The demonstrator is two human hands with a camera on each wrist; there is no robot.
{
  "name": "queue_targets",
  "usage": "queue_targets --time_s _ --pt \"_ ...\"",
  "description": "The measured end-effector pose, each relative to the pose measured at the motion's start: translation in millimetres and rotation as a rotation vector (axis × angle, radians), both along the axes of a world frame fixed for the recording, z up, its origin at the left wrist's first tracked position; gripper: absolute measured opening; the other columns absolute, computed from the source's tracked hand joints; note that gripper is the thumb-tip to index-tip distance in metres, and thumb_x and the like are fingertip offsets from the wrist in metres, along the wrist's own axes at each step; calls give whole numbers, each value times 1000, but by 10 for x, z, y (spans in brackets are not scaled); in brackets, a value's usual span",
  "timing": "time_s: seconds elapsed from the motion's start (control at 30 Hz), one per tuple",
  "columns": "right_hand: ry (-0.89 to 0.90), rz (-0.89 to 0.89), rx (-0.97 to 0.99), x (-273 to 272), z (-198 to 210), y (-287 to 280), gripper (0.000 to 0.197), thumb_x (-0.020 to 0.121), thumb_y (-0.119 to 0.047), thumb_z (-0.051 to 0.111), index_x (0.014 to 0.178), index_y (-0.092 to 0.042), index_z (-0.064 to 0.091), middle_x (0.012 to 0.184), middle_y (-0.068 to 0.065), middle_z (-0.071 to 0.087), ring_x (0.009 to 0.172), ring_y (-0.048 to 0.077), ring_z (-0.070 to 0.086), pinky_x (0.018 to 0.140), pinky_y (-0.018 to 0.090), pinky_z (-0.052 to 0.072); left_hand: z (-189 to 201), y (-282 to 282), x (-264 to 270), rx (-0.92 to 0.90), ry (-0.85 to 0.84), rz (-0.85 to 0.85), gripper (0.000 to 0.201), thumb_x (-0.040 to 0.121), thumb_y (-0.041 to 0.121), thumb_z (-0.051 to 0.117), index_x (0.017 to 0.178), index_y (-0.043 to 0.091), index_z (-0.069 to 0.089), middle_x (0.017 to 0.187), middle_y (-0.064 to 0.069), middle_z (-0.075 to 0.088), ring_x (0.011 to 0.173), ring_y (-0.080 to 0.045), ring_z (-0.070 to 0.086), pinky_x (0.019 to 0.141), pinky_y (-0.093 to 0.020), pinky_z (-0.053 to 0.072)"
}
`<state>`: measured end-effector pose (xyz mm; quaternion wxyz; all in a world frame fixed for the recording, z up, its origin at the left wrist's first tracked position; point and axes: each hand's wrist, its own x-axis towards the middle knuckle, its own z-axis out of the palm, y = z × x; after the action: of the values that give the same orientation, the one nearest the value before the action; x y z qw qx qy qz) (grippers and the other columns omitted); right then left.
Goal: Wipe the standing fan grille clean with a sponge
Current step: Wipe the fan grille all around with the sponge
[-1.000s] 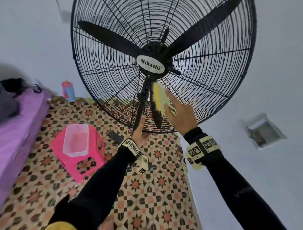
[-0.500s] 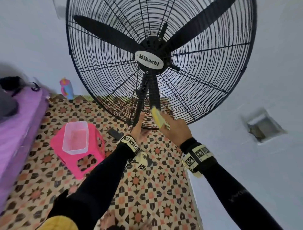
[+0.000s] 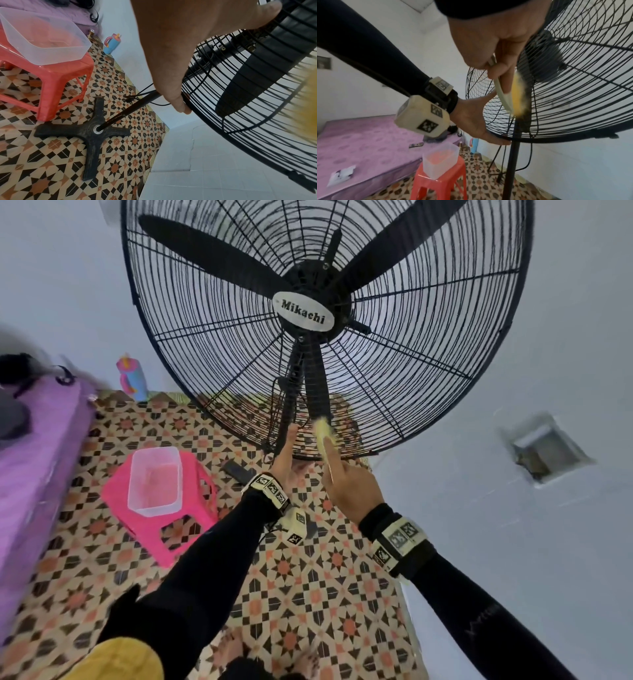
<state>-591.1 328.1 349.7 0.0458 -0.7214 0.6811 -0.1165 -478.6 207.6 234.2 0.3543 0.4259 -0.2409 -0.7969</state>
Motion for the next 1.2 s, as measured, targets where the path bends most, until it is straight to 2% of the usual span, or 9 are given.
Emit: queue_targets --time_s 0.13,0.23,0.43,0.57,0.77,0.87,0.97,1.07,1.2 --pt "161 0 84 -104 -152 12 88 86 -10 74 154 -1 19 60 5 54 41 19 43 36 32 46 -21 2 3 -8 1 -29 91 70 88 70 128 17 71 124 -9 75 121 -27 66 122 -57 33" --pt "280 15 92 -104 -288 82 85 67 -13 89 139 7 48 47 -5 31 34 14 27 33 22 35 -26 2 12 -23 -23 -27 70 80 83 64 108 21 79 114 -7 78 113 -27 69 118 -55 38" --pt "287 40 134 -123 -367 99 95 78 -12 81 154 2 25 59 -3 42 44 12 34 40 24 24 11 -15 7 -26 -6 -33 68 86 78 60 117 18 68 98 -8 79 117 -29 62 118 -51 41" --pt "393 51 198 -235 -568 185 87 94 -22 68 156 -1 12 73 3 64 52 18 47 53 30 51 2 -11 17 -40 -25 -32 65 88 76 59 110 17 74 104 -8 79 111 -30 64 115 -48 45" --pt "444 97 132 -278 -554 173 100 68 -15 86 152 0 33 61 2 56 45 17 47 42 25 22 -6 -27 25 -35 -20 -59 74 83 83 60 122 21 72 114 -6 78 117 -26 67 117 -50 43" --pt "536 63 208 -304 -609 177 89 83 -22 80 153 3 30 68 2 64 49 19 52 41 26 22 35 -13 34 -34 -40 -63 82 80 85 61 128 18 70 115 -6 78 116 -28 67 116 -55 42" --pt "329 19 220 -379 -776 226 73 104 -23 49 159 -2 6 88 9 70 71 27 64 58 35 49 54 11 45 -45 -40 -75 90 75 87 62 133 18 68 118 -7 77 115 -29 67 114 -54 44" --pt "-67 -139 49 -415 -810 250 56 100 -24 54 153 -13 37 76 9 68 65 27 63 63 39 55 24 4 53 -52 -65 -80 90 75 87 62 133 17 67 120 -7 76 117 -29 65 111 -44 49" --pt "-1010 -858 -11 -513 -938 237 29 92 -14 66 121 -16 66 89 9 74 70 24 72 64 34 61 60 18 65 -66 -101 -93 95 77 87 58 145 20 59 118 -4 77 112 -25 69 99 -38 54"
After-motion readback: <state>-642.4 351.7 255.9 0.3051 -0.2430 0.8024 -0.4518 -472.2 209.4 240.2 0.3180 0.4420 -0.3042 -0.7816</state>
